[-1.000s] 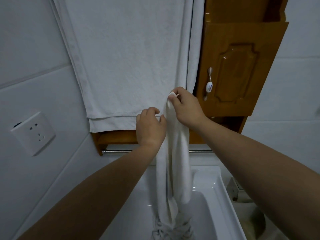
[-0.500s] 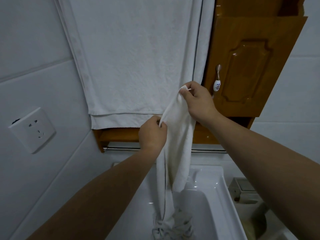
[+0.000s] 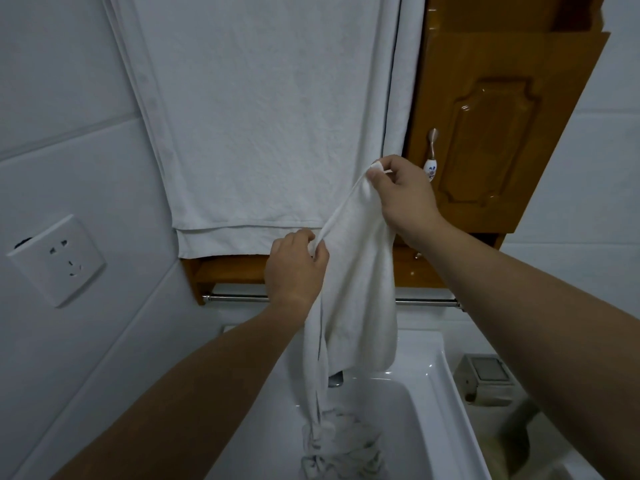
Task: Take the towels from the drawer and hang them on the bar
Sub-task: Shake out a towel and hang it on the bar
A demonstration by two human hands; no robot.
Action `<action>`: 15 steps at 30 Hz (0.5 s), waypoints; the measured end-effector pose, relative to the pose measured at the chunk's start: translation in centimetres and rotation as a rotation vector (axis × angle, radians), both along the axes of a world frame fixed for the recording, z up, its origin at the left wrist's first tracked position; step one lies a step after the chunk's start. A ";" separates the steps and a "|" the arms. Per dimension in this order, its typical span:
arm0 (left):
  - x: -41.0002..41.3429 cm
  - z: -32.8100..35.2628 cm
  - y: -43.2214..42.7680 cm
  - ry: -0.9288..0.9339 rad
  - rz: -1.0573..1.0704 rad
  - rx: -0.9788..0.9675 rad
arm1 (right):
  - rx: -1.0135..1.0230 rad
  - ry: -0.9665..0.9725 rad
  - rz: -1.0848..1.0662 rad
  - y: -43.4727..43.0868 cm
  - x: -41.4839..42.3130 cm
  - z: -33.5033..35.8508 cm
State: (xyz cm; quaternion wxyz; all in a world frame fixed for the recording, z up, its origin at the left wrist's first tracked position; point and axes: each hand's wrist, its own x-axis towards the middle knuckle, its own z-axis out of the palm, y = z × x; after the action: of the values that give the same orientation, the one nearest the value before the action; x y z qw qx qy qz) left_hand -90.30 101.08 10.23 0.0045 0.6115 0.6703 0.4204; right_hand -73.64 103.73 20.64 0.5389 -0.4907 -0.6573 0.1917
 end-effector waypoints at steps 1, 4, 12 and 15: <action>0.1 -0.1 0.0 0.014 -0.005 0.006 | -0.008 -0.027 0.021 0.0 -0.1 0.0; 0.7 0.0 -0.2 -0.007 -0.042 0.029 | -0.065 -0.143 0.064 0.0 -0.3 -0.2; 2.0 0.5 -0.6 -0.039 -0.147 0.022 | -0.179 -0.293 0.133 0.1 -0.5 -1.0; 2.2 0.5 -0.3 -0.114 -0.108 0.016 | -0.182 -0.302 0.147 0.0 -0.6 -0.9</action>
State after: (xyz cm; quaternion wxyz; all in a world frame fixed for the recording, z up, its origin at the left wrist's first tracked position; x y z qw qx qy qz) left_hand -88.11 100.74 10.72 0.0604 0.6219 0.6316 0.4590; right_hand -74.21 103.74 19.77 0.3723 -0.5113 -0.7446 0.2132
